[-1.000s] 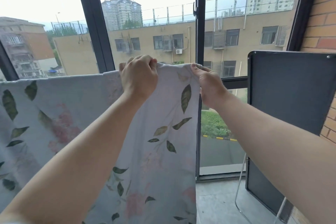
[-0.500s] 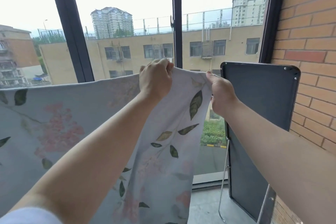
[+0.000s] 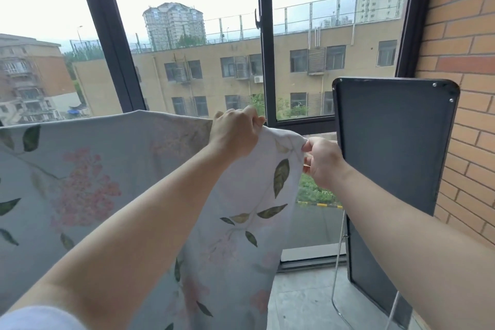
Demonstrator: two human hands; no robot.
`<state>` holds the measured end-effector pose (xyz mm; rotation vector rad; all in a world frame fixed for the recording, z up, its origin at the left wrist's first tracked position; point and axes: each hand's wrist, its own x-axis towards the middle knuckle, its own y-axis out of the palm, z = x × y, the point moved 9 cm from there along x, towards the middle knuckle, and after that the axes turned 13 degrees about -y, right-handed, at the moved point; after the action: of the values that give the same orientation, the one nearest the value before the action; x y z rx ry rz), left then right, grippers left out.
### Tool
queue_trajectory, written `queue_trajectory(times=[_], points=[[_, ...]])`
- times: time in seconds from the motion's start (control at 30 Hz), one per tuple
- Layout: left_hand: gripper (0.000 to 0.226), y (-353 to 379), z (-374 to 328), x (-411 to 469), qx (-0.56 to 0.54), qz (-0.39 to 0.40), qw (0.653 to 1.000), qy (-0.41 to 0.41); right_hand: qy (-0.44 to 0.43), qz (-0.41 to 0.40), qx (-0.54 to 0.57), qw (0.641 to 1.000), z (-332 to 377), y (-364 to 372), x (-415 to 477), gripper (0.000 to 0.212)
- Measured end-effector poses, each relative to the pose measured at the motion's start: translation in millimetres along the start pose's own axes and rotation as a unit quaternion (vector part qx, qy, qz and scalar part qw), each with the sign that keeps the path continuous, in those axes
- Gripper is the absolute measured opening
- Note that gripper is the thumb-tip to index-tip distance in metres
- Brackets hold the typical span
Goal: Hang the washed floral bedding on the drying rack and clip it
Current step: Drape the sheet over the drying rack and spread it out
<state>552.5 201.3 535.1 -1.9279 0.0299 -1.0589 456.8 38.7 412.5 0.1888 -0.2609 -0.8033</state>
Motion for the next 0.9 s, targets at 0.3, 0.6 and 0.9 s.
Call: queue_trajectory(times=[0.3,0.6,0.9], points=[[0.030,6,-1,-72,0.041,-0.102,0.983,0.145,0.011,0.207,0.002,0.978,-34,37,-21,0.028],[0.013,73,1,-148,0.065,-0.087,0.980,0.165,0.036,0.311,0.012,0.950,-73,29,-21,0.031],[0.007,164,37,-181,0.196,0.073,0.968,0.139,0.089,0.306,-0.082,0.944,-137,45,13,0.029]])
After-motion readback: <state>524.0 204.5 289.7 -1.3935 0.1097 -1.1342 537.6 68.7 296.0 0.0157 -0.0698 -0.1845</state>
